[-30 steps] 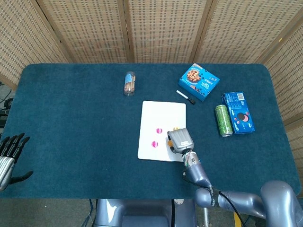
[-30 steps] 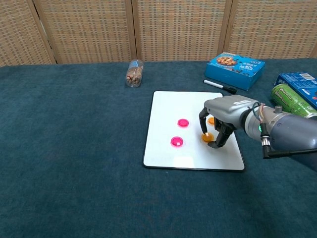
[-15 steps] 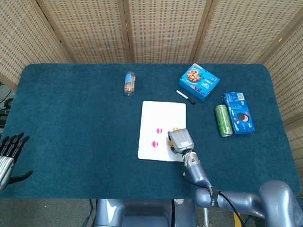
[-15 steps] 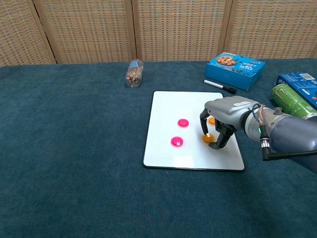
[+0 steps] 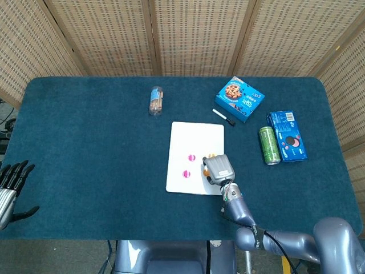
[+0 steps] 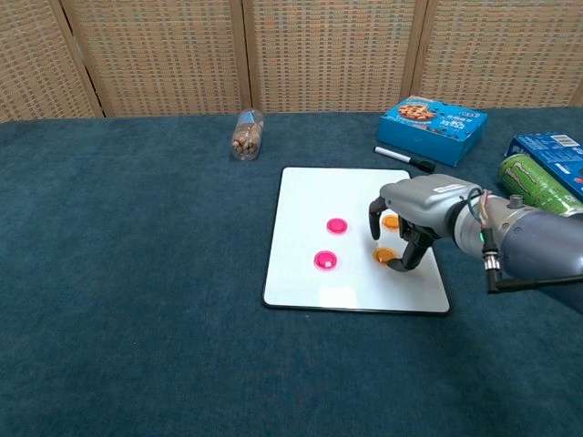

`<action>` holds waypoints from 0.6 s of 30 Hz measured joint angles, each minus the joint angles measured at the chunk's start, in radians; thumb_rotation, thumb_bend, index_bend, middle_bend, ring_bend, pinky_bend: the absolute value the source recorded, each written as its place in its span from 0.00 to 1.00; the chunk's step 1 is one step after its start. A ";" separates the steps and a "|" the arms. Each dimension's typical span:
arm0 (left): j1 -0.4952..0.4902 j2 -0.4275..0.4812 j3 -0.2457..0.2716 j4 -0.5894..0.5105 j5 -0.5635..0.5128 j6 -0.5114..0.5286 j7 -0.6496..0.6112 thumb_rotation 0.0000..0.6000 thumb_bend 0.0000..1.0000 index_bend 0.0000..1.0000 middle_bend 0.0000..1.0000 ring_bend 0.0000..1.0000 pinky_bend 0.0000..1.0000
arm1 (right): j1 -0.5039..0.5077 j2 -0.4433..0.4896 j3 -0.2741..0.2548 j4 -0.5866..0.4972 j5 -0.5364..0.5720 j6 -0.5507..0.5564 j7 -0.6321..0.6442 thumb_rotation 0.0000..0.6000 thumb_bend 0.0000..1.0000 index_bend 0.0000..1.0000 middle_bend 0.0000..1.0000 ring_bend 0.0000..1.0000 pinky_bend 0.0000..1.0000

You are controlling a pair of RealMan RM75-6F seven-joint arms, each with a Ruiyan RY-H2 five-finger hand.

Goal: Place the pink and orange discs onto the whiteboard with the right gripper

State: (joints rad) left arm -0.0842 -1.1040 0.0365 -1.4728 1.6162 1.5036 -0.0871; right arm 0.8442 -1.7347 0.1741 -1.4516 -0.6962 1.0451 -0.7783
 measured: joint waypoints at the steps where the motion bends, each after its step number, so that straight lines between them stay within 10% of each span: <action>1: 0.000 0.000 0.000 0.000 0.000 0.000 0.000 1.00 0.00 0.00 0.00 0.00 0.00 | 0.000 0.000 0.000 0.000 -0.001 0.000 0.001 1.00 0.36 0.33 0.97 0.95 1.00; 18: 0.005 0.009 -0.001 0.002 0.004 0.014 -0.033 1.00 0.00 0.00 0.00 0.00 0.00 | -0.099 0.214 -0.031 -0.255 -0.306 0.124 0.174 1.00 0.36 0.33 0.90 0.92 1.00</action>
State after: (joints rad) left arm -0.0797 -1.0946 0.0359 -1.4713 1.6199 1.5177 -0.1201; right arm 0.7453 -1.5211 0.1429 -1.7064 -1.0020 1.1686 -0.6046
